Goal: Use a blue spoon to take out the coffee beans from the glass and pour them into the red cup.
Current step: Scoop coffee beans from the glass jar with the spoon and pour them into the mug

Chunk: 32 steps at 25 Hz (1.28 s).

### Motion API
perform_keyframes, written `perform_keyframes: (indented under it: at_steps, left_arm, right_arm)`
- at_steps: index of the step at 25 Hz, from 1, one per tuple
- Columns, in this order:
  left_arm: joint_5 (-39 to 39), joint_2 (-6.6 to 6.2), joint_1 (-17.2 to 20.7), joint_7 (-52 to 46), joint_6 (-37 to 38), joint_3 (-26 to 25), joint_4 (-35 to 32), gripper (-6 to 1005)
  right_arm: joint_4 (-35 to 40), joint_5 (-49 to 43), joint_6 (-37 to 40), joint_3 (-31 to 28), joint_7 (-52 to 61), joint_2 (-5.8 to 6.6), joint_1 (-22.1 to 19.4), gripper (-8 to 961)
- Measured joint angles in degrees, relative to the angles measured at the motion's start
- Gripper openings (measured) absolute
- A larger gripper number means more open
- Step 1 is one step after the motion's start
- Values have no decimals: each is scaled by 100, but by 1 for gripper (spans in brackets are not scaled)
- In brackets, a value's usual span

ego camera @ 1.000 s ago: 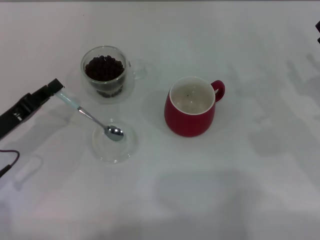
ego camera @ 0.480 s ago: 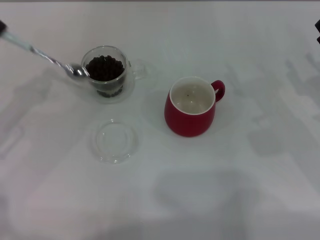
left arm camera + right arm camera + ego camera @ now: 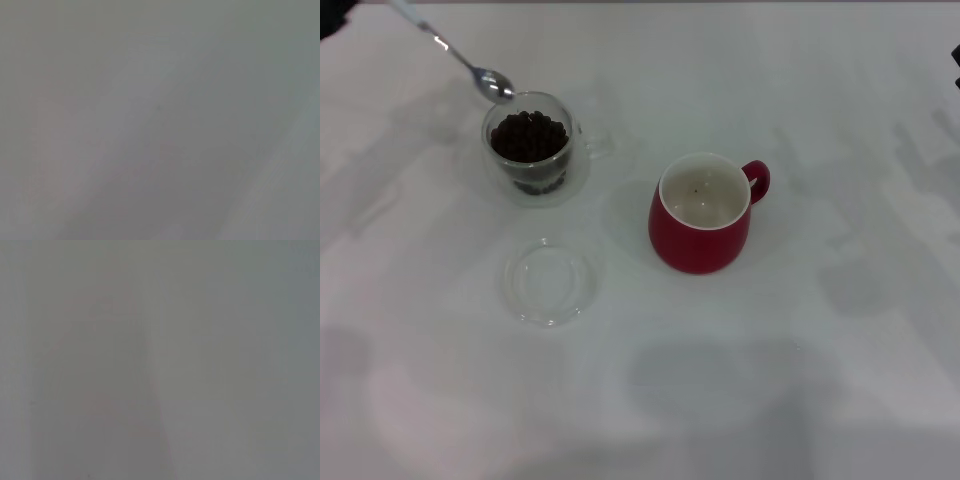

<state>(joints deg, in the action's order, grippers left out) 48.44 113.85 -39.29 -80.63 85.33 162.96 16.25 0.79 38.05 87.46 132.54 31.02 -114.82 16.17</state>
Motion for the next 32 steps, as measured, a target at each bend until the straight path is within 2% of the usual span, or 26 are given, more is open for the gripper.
perform_keyframes:
  at_steps: [4,9,14,23,32]
  left_arm:
    - [-360,83,-315,160,-437,0,-9,123]
    - [-699,200,-554,343,-873,-1,-10,123]
    - [-1042,252,-706,429,-1178,-1,-21,122]
    - [-1146,418,-731,284,-1488,-1,-26,122]
    - [-1085,452,-593,-398,-1477,-1,-105,123]
  right_arm:
    - [7,1,25,0,9,-4,-30,634]
    - [9,48,45,-9,10,-6,-56,633]
    - [9,115,58,-9,9,-6,-112,633]
    - [9,149,61,-9,9,-6,-154,633]
    - [8,203,69,-9,9,-14,-167,633]
